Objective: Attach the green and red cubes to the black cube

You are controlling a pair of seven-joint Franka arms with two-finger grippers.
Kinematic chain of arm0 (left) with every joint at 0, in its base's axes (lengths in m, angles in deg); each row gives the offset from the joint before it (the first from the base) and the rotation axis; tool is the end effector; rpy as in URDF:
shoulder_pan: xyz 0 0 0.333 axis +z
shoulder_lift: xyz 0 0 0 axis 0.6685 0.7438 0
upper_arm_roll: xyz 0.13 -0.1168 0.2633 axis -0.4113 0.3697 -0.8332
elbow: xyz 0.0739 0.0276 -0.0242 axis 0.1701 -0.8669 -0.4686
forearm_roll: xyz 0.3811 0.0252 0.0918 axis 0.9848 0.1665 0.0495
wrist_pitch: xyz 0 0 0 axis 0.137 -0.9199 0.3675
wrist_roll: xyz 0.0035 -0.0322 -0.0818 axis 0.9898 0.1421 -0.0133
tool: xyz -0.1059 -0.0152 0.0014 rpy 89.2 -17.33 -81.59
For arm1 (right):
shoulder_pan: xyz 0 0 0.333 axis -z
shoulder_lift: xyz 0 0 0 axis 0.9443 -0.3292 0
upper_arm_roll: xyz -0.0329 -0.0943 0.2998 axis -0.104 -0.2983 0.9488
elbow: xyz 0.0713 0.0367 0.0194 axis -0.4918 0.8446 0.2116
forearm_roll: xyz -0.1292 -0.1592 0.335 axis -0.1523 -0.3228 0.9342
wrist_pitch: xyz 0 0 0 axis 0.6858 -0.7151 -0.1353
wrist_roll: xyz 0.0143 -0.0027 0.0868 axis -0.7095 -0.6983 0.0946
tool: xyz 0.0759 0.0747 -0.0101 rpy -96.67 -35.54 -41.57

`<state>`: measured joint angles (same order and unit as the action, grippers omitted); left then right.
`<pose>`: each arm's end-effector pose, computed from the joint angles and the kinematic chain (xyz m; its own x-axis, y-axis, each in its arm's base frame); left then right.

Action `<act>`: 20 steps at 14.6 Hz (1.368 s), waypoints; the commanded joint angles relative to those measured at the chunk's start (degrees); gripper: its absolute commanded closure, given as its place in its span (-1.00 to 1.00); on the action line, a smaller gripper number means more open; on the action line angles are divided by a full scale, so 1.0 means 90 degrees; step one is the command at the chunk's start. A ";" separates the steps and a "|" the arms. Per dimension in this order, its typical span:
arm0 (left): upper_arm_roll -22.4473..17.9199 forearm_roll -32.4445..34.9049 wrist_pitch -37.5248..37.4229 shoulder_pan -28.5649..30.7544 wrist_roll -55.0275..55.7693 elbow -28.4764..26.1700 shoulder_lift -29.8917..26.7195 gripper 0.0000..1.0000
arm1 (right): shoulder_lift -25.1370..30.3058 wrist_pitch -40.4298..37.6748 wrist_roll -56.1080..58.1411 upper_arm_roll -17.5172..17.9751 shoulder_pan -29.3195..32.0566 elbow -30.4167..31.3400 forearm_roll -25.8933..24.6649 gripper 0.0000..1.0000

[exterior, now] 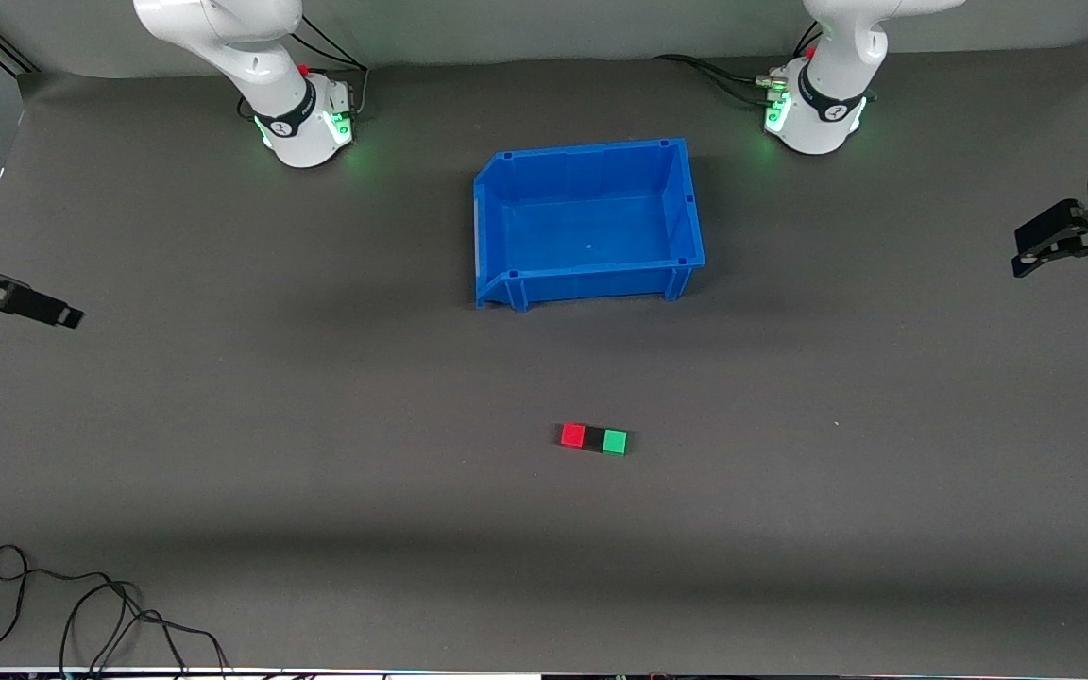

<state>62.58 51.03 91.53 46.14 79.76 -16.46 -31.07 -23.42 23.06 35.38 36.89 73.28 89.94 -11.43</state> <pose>0.5646 -0.0005 0.6472 0.9935 -0.1115 0.0208 -0.1110 -0.9935 -0.0242 0.5729 -0.0697 0.5994 0.9450 -0.3198 -0.0689 -0.3222 -0.9463 -0.0258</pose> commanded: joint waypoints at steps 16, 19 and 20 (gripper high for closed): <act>0.0059 0.0024 -0.0326 -0.0027 0.0696 0.0301 0.0239 -1.00 | 0.0547 0.0219 0.1554 0.0556 0.0133 0.0373 -0.0461 -1.00; 0.0069 0.0014 -0.0326 -0.0046 0.0686 0.0292 0.0249 -1.00 | 0.0547 0.0228 0.1554 0.0284 -0.0119 0.0373 -0.0442 -1.00; 0.0069 0.0014 -0.0316 -0.0056 0.0686 0.0292 0.0258 -1.00 | 0.0547 0.0219 0.1544 0.0127 -0.0227 0.0373 -0.0393 -1.00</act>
<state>63.11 51.00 89.98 46.13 84.91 -15.20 -29.14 -20.01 24.38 47.88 41.28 74.05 91.86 -14.47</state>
